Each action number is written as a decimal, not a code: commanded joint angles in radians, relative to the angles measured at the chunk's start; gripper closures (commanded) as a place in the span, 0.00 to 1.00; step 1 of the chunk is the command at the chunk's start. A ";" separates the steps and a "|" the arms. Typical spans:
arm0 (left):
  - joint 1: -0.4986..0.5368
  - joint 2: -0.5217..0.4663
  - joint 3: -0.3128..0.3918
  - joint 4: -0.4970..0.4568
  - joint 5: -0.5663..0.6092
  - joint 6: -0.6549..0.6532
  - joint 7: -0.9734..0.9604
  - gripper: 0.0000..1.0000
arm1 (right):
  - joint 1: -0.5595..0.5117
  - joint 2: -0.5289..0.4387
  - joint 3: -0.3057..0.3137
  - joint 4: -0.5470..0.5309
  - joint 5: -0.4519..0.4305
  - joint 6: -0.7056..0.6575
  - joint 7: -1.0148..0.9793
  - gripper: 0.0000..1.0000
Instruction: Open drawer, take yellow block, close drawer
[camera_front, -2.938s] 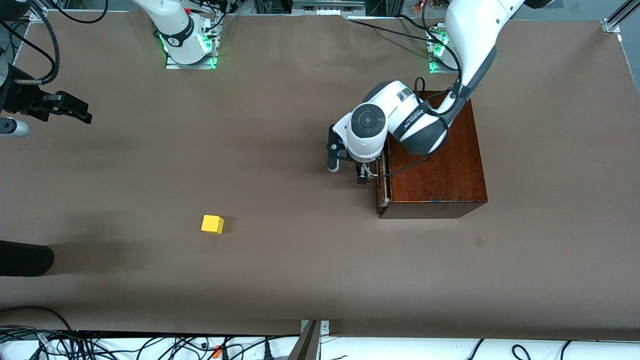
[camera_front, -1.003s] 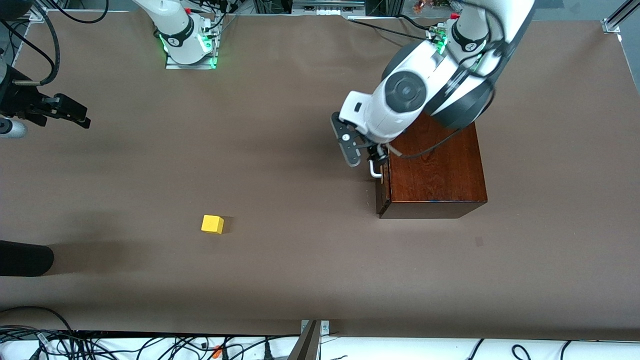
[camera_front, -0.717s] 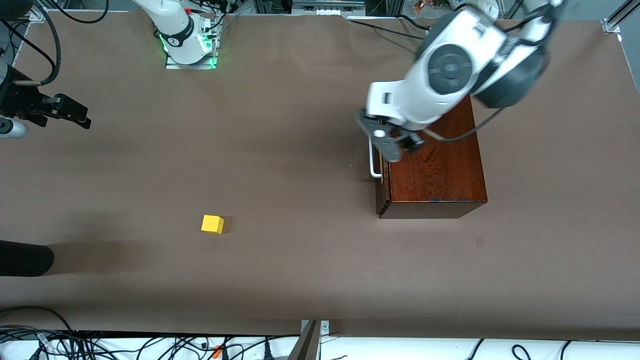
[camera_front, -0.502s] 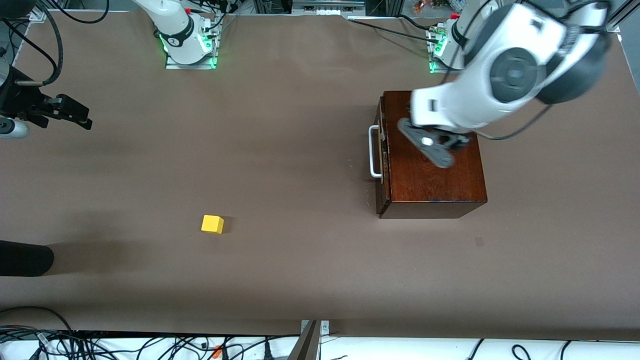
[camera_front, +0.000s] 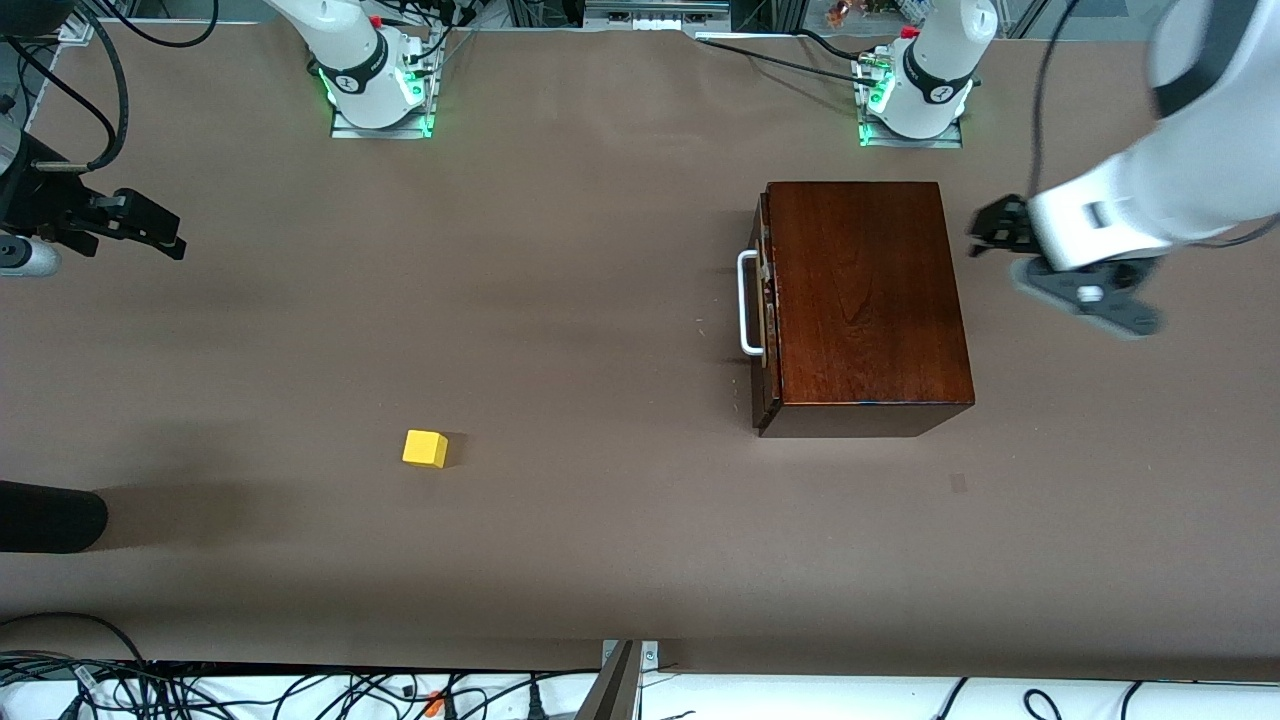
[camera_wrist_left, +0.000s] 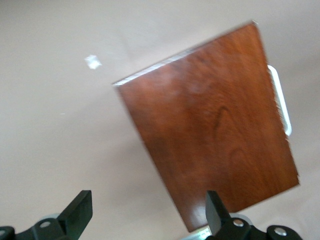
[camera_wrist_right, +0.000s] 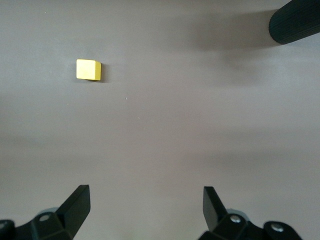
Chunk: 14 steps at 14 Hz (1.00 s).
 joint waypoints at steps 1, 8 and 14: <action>-0.029 -0.097 0.080 -0.105 -0.001 0.074 -0.101 0.00 | 0.011 -0.013 -0.001 -0.007 -0.014 0.005 0.004 0.00; -0.031 -0.145 0.094 -0.132 0.026 0.050 -0.241 0.00 | 0.012 -0.012 -0.001 -0.007 -0.016 0.006 0.004 0.00; -0.023 -0.138 0.093 -0.123 0.057 0.045 -0.234 0.00 | 0.011 -0.012 -0.001 -0.007 -0.016 0.006 0.004 0.00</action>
